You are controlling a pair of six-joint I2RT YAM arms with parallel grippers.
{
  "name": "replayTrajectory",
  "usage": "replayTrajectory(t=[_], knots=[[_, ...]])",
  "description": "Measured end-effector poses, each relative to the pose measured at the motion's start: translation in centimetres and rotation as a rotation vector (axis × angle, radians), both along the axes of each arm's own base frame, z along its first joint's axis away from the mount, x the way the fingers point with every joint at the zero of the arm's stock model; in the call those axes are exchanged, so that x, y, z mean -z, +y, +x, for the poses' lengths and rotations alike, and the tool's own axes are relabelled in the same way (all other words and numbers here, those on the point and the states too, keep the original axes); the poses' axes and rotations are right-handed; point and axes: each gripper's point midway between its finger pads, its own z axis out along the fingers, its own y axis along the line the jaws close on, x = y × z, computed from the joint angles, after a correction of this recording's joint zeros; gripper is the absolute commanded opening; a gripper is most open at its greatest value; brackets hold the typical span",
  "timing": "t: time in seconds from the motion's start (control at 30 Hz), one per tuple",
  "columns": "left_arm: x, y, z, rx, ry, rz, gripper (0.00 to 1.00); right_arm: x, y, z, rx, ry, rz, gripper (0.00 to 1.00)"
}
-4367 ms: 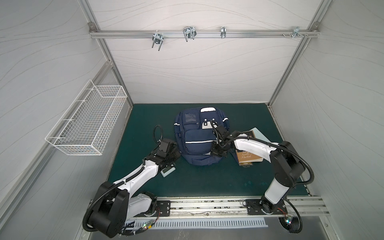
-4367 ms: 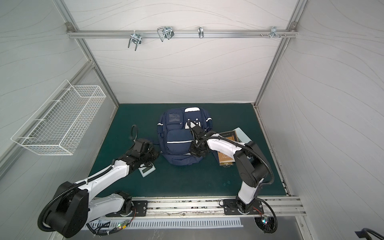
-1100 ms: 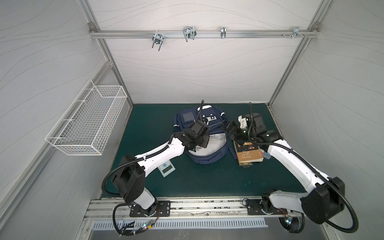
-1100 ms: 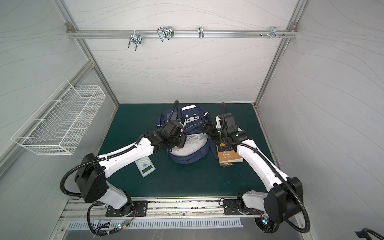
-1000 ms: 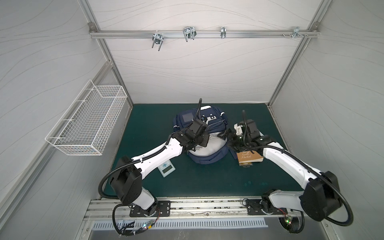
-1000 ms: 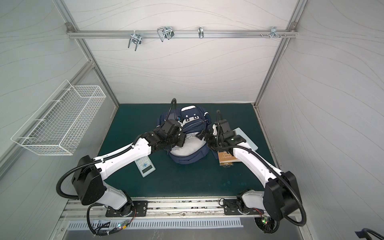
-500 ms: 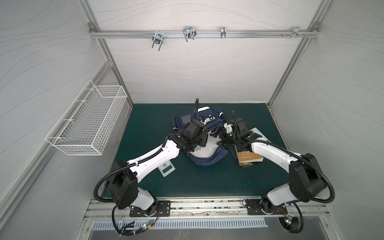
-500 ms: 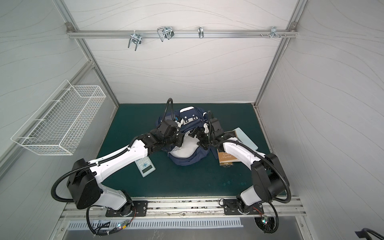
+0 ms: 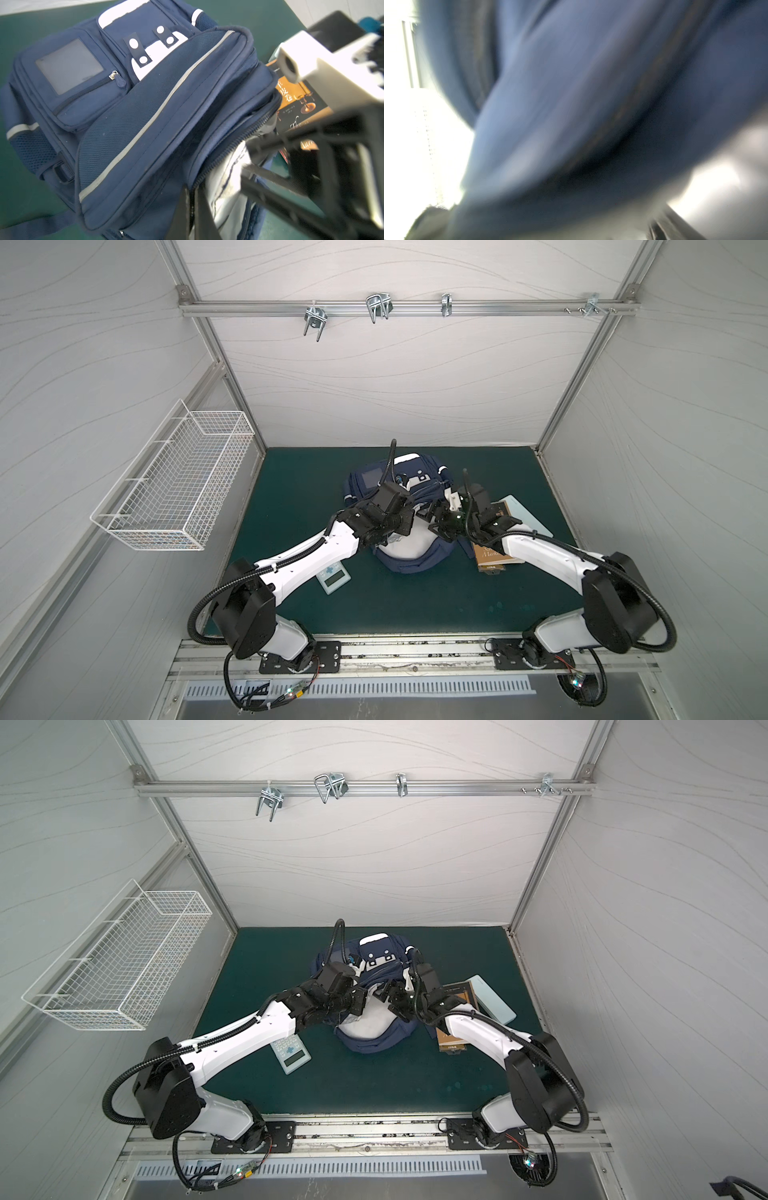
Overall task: Pack books, pencil case, and school supplies into a backpack
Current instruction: Open the student bag at the center of the table.
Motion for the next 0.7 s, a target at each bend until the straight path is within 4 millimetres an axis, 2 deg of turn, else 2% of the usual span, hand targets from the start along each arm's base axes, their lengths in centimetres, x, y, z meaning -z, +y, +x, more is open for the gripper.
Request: replayTrajectory(t=[0.1,0.23,0.33,0.43,0.5,0.6,0.63,0.7], knots=[[0.2,0.0,-0.2,0.003,0.016,-0.008,0.0,-1.5,-0.4,-1.4,0.01,-0.061,-0.006,0.88],[0.3,-0.2,-0.3,0.013,0.025,-0.022,0.0,-3.3,-0.9,-1.9,0.037,-0.117,0.018,0.94],[0.5,-0.2,-0.6,0.024,0.031,-0.032,0.0,-2.9,-0.5,-0.9,0.052,-0.096,0.023,0.93],[0.6,-0.4,-0.9,0.038,0.039,-0.039,0.0,-1.3,0.4,0.4,0.062,-0.047,0.011,0.88],[0.7,-0.5,-1.0,0.046,0.045,-0.041,0.0,-0.7,0.9,1.5,0.073,-0.021,0.003,0.74],[0.8,-0.4,-1.0,0.044,0.047,-0.04,0.03,-1.4,1.6,2.9,0.077,-0.015,0.017,0.47],[0.8,-0.4,-1.0,0.042,0.046,-0.04,0.15,-1.8,1.7,3.2,0.079,-0.017,0.026,0.41],[0.8,-0.4,-1.1,0.038,0.048,-0.039,0.46,-2.8,1.9,3.6,0.077,-0.023,0.031,0.3]])
